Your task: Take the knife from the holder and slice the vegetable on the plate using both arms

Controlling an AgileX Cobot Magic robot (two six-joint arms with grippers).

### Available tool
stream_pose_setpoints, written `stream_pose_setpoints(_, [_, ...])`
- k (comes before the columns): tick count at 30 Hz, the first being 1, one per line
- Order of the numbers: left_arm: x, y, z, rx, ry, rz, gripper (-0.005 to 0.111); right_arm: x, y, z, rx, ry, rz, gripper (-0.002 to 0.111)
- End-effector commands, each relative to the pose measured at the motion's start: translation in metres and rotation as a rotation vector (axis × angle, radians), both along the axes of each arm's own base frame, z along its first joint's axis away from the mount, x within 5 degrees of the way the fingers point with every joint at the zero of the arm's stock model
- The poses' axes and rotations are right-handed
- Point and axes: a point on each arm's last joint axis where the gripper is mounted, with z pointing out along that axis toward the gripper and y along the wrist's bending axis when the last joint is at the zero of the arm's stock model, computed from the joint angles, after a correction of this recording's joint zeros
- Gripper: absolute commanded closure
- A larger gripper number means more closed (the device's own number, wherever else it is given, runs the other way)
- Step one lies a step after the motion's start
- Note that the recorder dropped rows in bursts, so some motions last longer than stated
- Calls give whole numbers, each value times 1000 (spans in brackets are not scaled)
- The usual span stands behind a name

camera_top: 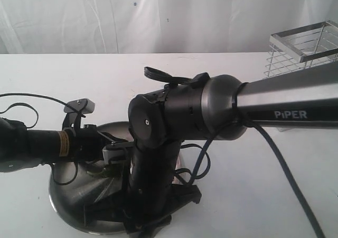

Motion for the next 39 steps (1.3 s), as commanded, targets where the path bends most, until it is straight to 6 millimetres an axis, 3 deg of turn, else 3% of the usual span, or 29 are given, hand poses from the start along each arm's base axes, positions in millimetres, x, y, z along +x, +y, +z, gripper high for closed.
stream_pose_setpoints(1, [-14,10,-28,149,127,-12,107,-2,-5,4,-41,32,13,108])
stream_pose_setpoints(7, [-12,5,-22,85,93,-33,107,0,-6,0,-55,17,23,108])
stream_pose_setpoints(14, [-10,-3,4,-163,-44,-111,107,2,-4,-1,-39,-8,18,108])
stream_pose_setpoints(29, [-9,1,0,-96,-33,-93,107,9,-2,-2,-14,-87,7,108])
stream_pose_setpoints(31, [-8,2,5,-68,-58,-93,107,9,-2,-2,-14,-87,7,108])
stream_pose_setpoints(36, [-4,16,40,90,-99,28,107,10,-2,-2,-15,-92,11,108])
stream_pose_setpoints(39, [-10,20,32,229,56,147,107,10,-2,-2,-13,-94,25,108])
